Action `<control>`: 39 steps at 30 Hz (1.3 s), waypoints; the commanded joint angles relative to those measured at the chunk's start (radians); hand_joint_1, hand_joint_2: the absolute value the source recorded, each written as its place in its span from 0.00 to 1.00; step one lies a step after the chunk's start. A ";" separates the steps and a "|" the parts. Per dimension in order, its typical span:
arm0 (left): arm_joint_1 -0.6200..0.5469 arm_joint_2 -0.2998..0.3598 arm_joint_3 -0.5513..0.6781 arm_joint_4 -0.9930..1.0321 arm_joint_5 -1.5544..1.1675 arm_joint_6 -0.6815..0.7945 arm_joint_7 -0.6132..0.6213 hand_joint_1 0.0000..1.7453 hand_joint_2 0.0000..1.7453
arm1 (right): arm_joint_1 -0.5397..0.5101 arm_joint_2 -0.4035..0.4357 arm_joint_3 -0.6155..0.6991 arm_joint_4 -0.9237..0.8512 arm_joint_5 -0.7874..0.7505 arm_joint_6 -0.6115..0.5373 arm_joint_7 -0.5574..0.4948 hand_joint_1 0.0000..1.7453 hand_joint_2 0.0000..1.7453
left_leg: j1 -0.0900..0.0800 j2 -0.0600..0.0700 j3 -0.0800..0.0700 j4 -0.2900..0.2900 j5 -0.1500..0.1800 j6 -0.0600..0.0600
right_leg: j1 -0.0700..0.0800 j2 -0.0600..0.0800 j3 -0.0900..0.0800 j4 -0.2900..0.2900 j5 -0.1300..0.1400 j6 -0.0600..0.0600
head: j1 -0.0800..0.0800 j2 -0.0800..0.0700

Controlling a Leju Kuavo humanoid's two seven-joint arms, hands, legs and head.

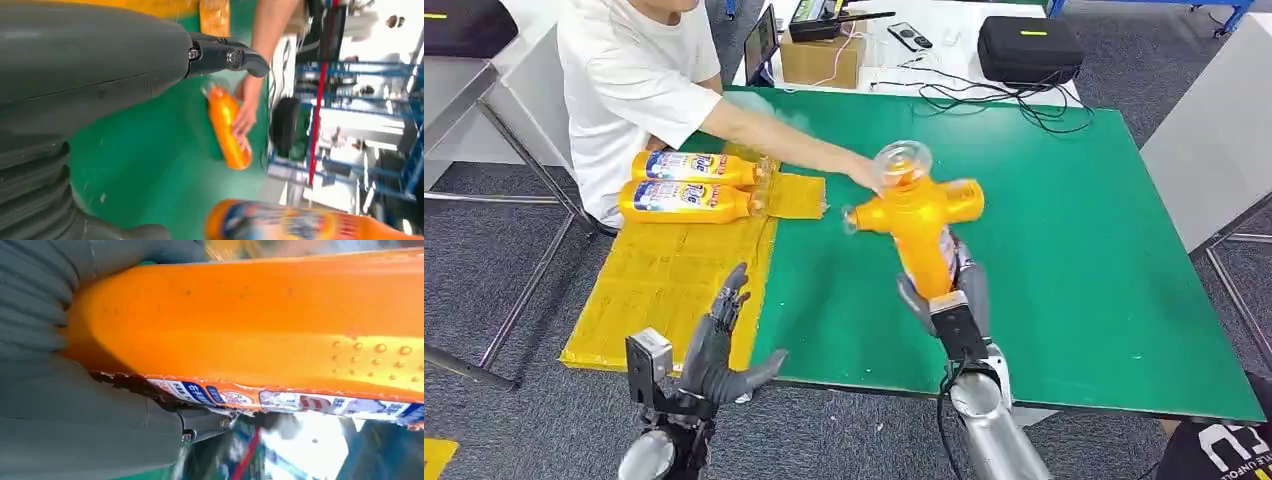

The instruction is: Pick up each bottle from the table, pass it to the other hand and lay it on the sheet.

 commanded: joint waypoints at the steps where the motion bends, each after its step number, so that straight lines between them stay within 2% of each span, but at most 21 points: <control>1: 0.015 0.042 -0.105 0.072 0.010 -0.081 -0.052 0.00 1.00 | 0.012 -0.007 -0.031 -0.083 -0.005 0.075 -0.009 1.00 1.00 | 0.000 0.000 0.003 -0.001 -0.001 -0.001 | 0.000 -0.001 0.003 0.000 -0.001 -0.002 | 0.000 0.000; 3: 0.012 0.043 -0.105 0.066 0.007 -0.096 -0.066 0.00 1.00 | 0.005 -0.034 0.074 -0.038 0.094 0.165 0.010 1.00 1.00 | 0.000 0.001 0.005 -0.001 -0.001 -0.001 | 0.001 0.000 0.005 -0.001 -0.001 -0.003 | 0.000 0.000; 8: -0.014 0.016 -0.083 0.065 0.037 -0.113 -0.064 0.00 1.00 | 0.033 0.015 0.191 0.006 0.187 0.149 -0.013 1.00 1.00 | 0.002 0.003 0.004 -0.001 -0.001 -0.001 | 0.002 0.002 0.003 -0.001 0.000 -0.002 | 0.000 0.000; 9: -0.019 0.009 -0.077 0.065 0.043 -0.110 -0.063 0.00 1.00 | 0.040 0.025 0.212 0.010 0.200 0.150 -0.013 1.00 1.00 | 0.002 0.005 0.009 -0.001 -0.004 -0.003 | 0.003 0.003 0.008 -0.001 -0.002 -0.004 | 0.000 0.000; 11: -0.034 -0.012 -0.060 0.068 0.056 -0.103 -0.060 0.00 1.00 | 0.062 0.039 0.295 0.021 0.250 0.148 -0.020 1.00 1.00 | 0.002 0.001 0.003 -0.001 -0.001 -0.001 | 0.003 0.000 0.003 -0.001 -0.001 -0.002 | 0.000 0.000; 13: -0.054 -0.037 -0.038 0.077 0.088 -0.095 -0.049 0.00 1.00 | 0.071 0.048 0.407 0.056 0.301 0.134 -0.030 1.00 1.00 | 0.003 0.002 0.005 -0.001 -0.002 -0.002 | 0.004 0.002 0.005 -0.001 -0.001 -0.002 | 0.000 0.000; 15: -0.067 -0.045 -0.033 0.078 0.100 -0.090 -0.047 0.00 1.00 | 0.074 0.055 0.455 0.070 0.304 0.102 -0.038 1.00 1.00 | 0.003 0.004 0.007 -0.001 -0.003 -0.002 | 0.004 0.003 0.006 -0.001 -0.001 -0.003 | 0.000 0.000; 25: -0.101 -0.038 -0.062 0.039 0.100 -0.092 -0.085 0.00 1.00 | 0.032 0.044 0.542 0.087 0.286 0.115 -0.034 1.00 1.00 | 0.002 0.001 0.004 -0.001 -0.001 -0.002 | 0.003 -0.001 0.003 -0.001 -0.001 -0.003 | 0.000 0.000; 30: -0.099 -0.024 -0.085 0.012 0.085 -0.119 -0.095 0.01 1.00 | -0.010 0.038 0.565 0.080 0.313 0.157 0.032 1.00 1.00 | 0.003 0.001 0.004 0.000 -0.001 -0.002 | 0.003 -0.001 0.004 0.000 -0.002 -0.003 | 0.000 0.000; 31: -0.096 -0.025 -0.082 0.009 0.084 -0.121 -0.095 0.85 1.00 | -0.013 0.036 0.569 0.082 0.317 0.174 0.044 1.00 1.00 | 0.003 0.000 0.004 -0.001 -0.001 -0.002 | 0.003 -0.001 0.004 0.000 -0.002 -0.003 | 0.000 0.000; 35: -0.094 -0.023 -0.082 0.010 0.084 -0.122 -0.095 0.85 1.00 | -0.009 0.036 0.570 0.085 0.317 0.175 0.044 1.00 1.00 | 0.002 -0.001 0.004 -0.001 0.000 -0.001 | 0.003 -0.002 0.004 -0.001 -0.001 -0.002 | 0.000 0.000; 36: -0.095 -0.023 -0.082 0.010 0.085 -0.125 -0.097 0.93 1.00 | -0.011 0.035 0.572 0.088 0.319 0.176 0.045 1.00 1.00 | 0.003 0.000 0.006 -0.001 -0.001 -0.001 | 0.003 -0.002 0.005 -0.001 -0.002 -0.003 | 0.000 0.000; 37: -0.093 -0.026 -0.074 0.013 0.099 -0.136 -0.100 1.00 1.00 | -0.009 0.039 0.572 0.094 0.319 0.181 0.049 0.56 1.00 | 0.002 0.000 0.005 -0.001 -0.001 -0.001 | 0.003 -0.001 0.004 -0.001 -0.002 -0.003 | 0.000 0.000; 38: -0.089 -0.031 -0.063 0.013 0.120 -0.149 -0.094 1.00 1.00 | 0.000 0.045 0.569 0.096 0.316 0.184 0.056 0.00 1.00 | 0.002 0.000 0.003 -0.001 0.000 -0.001 | 0.003 -0.001 0.003 -0.001 -0.001 -0.002 | 0.000 0.000; 39: -0.086 -0.033 -0.059 0.012 0.141 -0.167 -0.087 1.00 1.00 | 0.015 0.052 0.562 0.094 0.317 0.164 0.050 0.00 0.00 | 0.002 0.000 0.005 -0.001 -0.001 -0.001 | 0.003 -0.002 0.005 -0.001 -0.002 -0.003 | 0.000 0.000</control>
